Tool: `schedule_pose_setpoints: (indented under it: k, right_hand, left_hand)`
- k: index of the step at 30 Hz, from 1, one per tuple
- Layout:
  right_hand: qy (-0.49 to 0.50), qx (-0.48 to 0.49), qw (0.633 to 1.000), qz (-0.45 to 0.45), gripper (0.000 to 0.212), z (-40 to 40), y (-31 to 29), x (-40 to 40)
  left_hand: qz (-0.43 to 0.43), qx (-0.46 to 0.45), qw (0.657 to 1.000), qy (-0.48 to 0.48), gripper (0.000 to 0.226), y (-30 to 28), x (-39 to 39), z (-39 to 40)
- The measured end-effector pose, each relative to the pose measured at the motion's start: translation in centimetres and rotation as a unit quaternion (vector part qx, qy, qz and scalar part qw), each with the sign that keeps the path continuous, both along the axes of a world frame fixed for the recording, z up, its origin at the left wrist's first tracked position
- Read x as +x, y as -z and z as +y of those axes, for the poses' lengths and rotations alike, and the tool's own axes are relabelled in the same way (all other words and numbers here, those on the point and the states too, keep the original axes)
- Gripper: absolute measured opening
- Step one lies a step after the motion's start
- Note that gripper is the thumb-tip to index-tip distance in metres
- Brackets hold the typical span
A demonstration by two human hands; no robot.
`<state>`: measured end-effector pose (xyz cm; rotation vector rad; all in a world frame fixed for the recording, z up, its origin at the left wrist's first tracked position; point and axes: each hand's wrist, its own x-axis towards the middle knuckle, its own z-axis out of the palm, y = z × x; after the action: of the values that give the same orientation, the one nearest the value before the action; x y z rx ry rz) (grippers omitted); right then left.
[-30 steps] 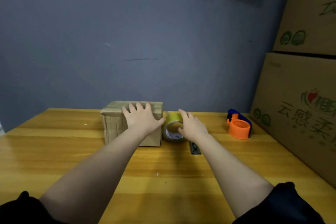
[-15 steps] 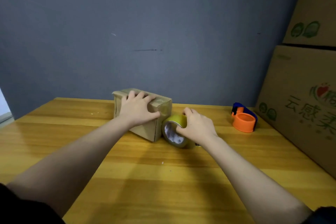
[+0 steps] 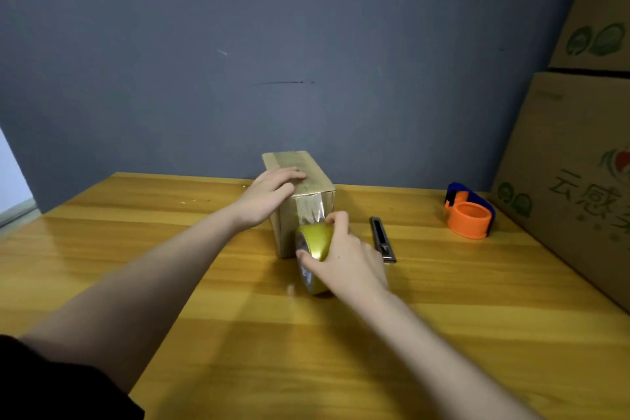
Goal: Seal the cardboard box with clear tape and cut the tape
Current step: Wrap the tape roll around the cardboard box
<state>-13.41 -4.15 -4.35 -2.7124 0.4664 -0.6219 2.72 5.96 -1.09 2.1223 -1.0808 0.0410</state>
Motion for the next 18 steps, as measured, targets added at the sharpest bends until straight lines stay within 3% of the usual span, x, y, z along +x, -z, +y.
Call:
schedule_pose_setpoints:
  k: [5,18]
  right_hand:
    - [-0.001,0.032,0.999,-0.014,0.064,0.6,0.5,0.0]
    - [-0.030,0.050,0.998,-0.031,0.073,2.2,1.8,-0.7]
  left_hand:
    - [0.084,-0.071,0.994,-0.013,0.038,0.5,-0.1,-1.1]
    - [0.166,-0.128,0.978,0.006,0.042,0.3,0.5,-2.5]
